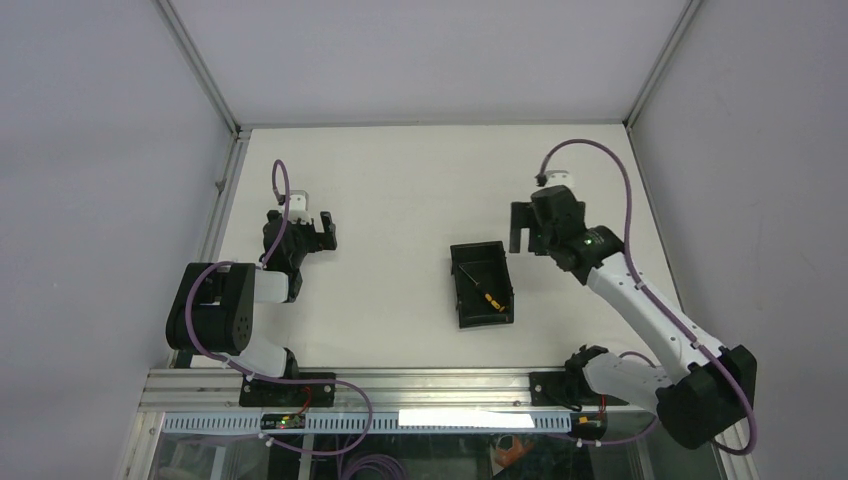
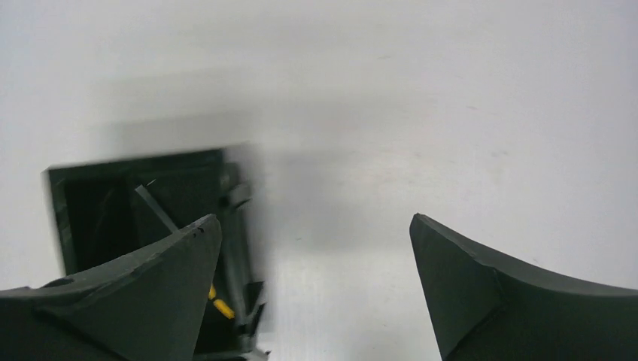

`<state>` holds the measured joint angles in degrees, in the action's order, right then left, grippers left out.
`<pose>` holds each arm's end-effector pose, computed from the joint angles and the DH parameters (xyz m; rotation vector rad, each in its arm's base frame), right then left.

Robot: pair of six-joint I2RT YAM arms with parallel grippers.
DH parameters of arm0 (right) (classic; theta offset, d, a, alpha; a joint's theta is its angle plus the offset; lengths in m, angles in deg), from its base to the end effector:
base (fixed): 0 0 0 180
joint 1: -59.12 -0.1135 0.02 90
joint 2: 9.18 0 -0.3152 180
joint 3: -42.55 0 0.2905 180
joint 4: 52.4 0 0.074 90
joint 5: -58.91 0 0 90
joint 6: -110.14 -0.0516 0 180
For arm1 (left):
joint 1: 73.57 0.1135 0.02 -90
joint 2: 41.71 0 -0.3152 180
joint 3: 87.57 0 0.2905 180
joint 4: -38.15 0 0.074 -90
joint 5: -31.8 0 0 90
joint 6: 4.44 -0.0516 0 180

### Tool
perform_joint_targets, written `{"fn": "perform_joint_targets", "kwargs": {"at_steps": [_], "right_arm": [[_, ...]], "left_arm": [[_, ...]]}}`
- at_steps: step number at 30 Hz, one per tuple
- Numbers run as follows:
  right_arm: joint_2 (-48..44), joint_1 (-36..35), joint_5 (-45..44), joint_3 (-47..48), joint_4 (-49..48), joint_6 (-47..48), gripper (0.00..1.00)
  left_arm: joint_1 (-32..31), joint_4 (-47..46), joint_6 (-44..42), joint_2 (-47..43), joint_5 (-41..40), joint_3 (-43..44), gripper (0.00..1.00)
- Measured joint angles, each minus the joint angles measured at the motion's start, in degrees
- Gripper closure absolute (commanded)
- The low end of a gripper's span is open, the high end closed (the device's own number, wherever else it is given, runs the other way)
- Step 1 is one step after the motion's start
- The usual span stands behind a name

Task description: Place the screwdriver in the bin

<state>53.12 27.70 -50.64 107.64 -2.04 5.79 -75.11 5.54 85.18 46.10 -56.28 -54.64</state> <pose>0.2192 0.1137 0.3162 -0.1921 2.3322 -0.0181 0.2911 -0.0096 0.1433 0.0549 1.9588 -0.0461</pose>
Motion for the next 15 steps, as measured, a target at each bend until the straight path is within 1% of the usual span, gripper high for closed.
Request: {"fn": "perform_joint_targets", "kwargs": {"at_steps": [3, 8, 12, 15], "right_arm": [[-0.11, 9.42, -2.01, 0.2, 1.9, -1.57, 0.01], [-0.11, 21.73, -3.61, 0.2, 4.35, -3.34, 0.01], [-0.02, 25.97, -3.69, 0.2, 4.79, -4.0, 0.01], [0.33, 26.58, -3.76, 0.2, 5.46, -4.44, 0.01]], "left_arm": [[0.0, 0.0, 0.0, 0.0, 0.0, 0.0, 0.01], [0.0, -0.02, 0.0, 0.0, 0.0, 0.0, 0.01], [0.0, 0.0, 0.0, 0.0, 0.0, 0.0, 0.01], [0.0, 0.0, 0.0, 0.0, 0.0, 0.0, 0.01]]}}
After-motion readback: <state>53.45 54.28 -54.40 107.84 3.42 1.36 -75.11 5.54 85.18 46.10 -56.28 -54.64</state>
